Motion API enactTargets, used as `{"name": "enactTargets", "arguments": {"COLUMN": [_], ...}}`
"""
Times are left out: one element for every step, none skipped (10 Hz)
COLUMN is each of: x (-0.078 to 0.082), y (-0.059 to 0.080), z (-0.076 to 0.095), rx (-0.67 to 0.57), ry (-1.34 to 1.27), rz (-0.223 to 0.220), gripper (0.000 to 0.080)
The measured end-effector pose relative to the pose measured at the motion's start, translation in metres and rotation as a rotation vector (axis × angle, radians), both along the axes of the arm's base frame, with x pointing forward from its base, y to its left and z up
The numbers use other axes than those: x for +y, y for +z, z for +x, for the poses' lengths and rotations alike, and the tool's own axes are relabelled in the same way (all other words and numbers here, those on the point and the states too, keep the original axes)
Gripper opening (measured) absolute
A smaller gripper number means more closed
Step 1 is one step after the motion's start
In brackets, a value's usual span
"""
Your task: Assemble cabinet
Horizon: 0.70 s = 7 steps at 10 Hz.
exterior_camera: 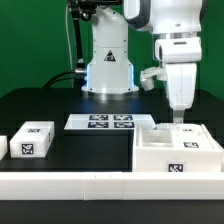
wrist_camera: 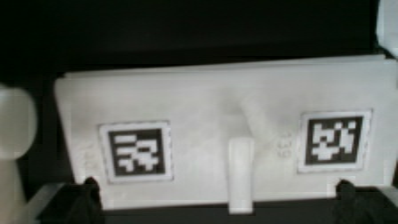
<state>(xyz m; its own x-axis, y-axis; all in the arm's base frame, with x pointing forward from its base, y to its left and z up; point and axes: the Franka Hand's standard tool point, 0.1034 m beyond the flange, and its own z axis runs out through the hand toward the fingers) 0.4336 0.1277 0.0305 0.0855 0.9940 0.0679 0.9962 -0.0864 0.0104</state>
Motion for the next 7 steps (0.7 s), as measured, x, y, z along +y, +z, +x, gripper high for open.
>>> {"name": "enactTargets", "arguments": {"x": [0.000, 0.002, 0.003, 0.003, 0.003, 0.001, -0.001], "y": [-0.004, -0.007, -0.009, -0.012, -0.014, -0.016, -0.018], "z": [-0.002, -0.003, -0.005, -0.006, -0.006, -0.007, -0.007], "rx": [0.006, 0.007, 0.009, 0.011, 0.009, 0.012, 0.015], "ry": [-0.002, -0.002, -0.003, -0.003, -0.005, -0.009, -0.012], "rz": [0.004, 0.008, 0.011, 0.015, 0.020, 0.021, 0.022], "gripper": [0.0649, 0.0649, 0.0649, 0.0649, 0.0649, 0.0649, 0.0640]}}
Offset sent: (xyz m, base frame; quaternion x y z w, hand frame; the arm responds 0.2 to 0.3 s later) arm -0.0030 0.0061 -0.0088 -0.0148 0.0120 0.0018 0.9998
